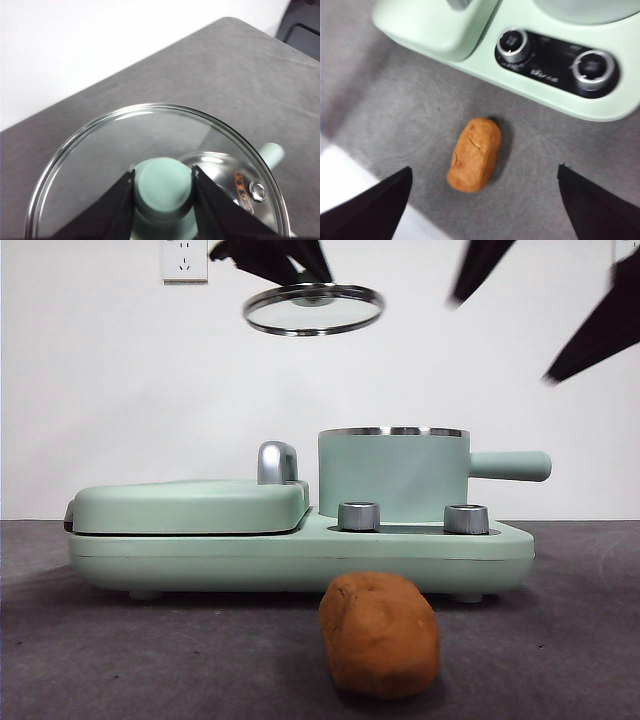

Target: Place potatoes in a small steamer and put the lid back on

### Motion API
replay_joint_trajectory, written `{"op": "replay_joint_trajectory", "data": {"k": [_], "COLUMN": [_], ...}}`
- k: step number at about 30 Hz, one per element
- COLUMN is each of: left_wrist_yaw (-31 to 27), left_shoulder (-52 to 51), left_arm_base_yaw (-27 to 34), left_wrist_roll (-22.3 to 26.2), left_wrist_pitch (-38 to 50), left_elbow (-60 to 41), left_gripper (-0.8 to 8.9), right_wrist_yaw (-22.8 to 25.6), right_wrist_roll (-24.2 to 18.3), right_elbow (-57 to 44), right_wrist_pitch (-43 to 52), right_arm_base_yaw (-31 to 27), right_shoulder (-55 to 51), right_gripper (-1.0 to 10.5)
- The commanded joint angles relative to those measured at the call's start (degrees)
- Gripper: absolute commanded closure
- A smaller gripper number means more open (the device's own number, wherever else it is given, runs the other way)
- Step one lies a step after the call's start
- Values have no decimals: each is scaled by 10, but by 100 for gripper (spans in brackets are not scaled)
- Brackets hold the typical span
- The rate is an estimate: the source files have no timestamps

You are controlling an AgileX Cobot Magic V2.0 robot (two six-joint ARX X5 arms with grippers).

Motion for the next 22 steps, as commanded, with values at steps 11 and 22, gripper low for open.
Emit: {"op": "replay_joint_trajectory", "data": {"k": [11, 22], "left_wrist_yaw": [1, 1], "left_shoulder": [-6, -6], "left_arm_base_yaw": [48, 59], "left_wrist_roll": [-9, -9], "left_wrist_pitch": [-3, -4], "left_elbow": [22, 22], "left_gripper": [763, 763], "right_wrist_yaw": [58, 61], "right_wrist_roll": [100, 104], "right_elbow": [9, 9], "right_wrist_pitch": [58, 143], "right_arm_base_yaw": [121, 144], "right_shoulder": [220, 345], "right_gripper": [496, 558]}}
